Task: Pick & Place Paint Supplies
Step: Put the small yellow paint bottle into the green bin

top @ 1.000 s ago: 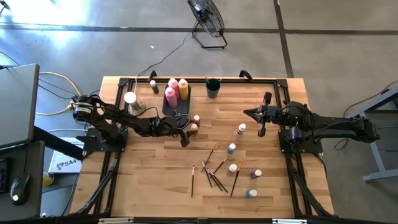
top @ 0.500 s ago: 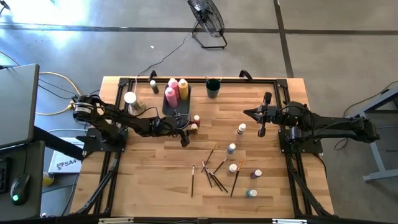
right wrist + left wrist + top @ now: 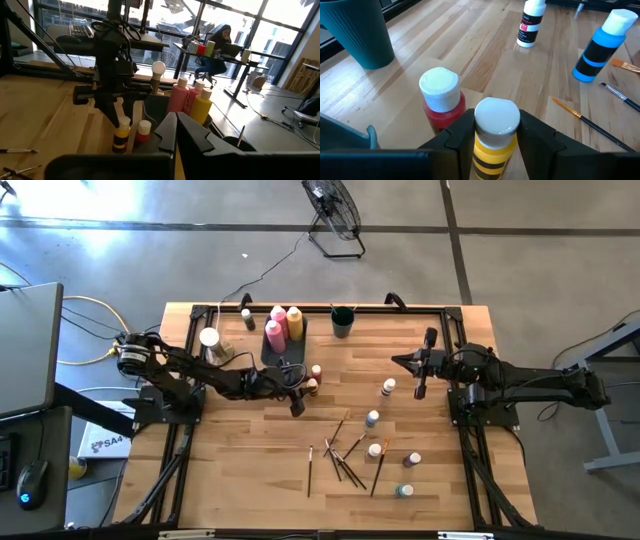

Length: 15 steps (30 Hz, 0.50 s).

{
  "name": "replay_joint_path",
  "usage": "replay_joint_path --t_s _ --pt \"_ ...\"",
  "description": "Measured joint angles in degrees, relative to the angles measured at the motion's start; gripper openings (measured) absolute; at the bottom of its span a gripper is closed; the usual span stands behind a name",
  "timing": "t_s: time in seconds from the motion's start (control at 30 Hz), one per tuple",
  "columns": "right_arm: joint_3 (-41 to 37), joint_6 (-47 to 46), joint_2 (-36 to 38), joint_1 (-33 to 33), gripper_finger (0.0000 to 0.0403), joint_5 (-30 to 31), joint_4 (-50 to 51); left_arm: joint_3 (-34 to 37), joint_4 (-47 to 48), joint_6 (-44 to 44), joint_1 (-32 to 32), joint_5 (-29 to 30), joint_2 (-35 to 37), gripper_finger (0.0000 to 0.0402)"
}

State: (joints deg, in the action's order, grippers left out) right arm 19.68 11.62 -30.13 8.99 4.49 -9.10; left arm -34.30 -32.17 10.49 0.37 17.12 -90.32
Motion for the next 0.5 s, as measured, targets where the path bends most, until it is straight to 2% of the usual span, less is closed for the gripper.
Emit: replay_joint_path --t_s 0.5 --pt "0.0 0.0 0.0 0.0 0.0004 -0.1 0.0 0.0 0.7 0.1 0.0 0.0 0.3 0.0127"
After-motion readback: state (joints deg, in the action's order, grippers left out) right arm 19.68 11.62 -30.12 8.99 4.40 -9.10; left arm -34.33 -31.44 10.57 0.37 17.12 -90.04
